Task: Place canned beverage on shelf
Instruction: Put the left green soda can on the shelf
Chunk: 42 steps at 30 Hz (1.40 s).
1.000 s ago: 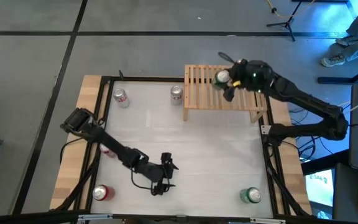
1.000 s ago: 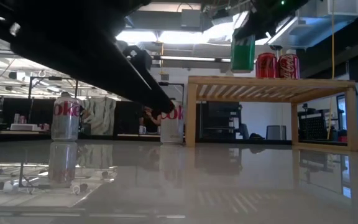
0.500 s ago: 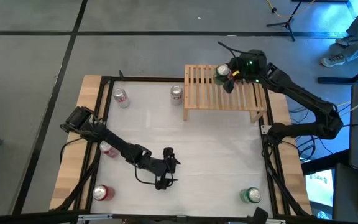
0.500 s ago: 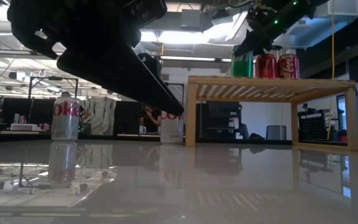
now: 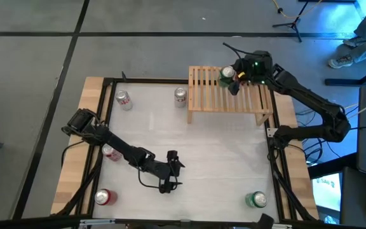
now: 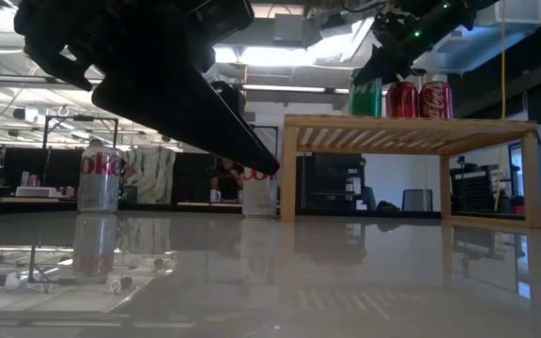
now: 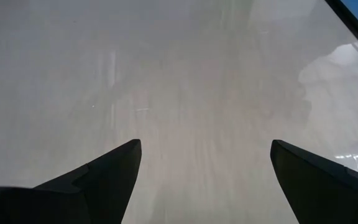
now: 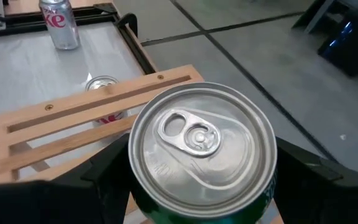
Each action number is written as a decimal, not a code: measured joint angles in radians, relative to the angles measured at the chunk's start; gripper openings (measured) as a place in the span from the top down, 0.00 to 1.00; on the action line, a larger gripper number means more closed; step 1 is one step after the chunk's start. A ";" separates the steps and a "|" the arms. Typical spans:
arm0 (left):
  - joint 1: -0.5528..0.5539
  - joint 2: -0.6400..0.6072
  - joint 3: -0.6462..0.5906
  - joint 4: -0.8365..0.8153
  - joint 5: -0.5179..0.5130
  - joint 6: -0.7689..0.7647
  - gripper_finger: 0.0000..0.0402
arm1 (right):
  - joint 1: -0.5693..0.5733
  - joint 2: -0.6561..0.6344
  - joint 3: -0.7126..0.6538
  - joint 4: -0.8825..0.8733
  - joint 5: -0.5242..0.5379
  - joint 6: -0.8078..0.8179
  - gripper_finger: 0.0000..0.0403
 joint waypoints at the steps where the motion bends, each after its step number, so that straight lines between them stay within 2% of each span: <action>1: 0.000 0.000 0.000 0.000 0.000 0.000 0.13 | 0.000 -0.004 -0.003 -0.008 -0.002 0.002 0.28; 8: 0.000 0.000 0.000 0.000 0.000 -0.001 0.13 | 0.000 -0.037 0.000 0.020 -0.023 0.048 0.28; 15: 0.000 0.000 0.000 0.000 0.000 -0.001 0.13 | 0.001 -0.031 -0.001 -0.015 -0.101 0.056 0.28; 21: 0.000 0.000 0.000 0.000 -0.001 -0.001 0.13 | 0.000 -0.031 -0.001 -0.022 -0.028 0.053 0.27; 27: 0.000 0.000 0.000 0.000 -0.001 0.000 0.13 | 0.000 -0.005 0.001 -0.033 -0.023 0.049 0.27; 42: 0.000 0.000 0.000 0.000 -0.001 0.000 0.13 | 0.001 0.013 0.003 -0.013 -0.021 0.045 0.12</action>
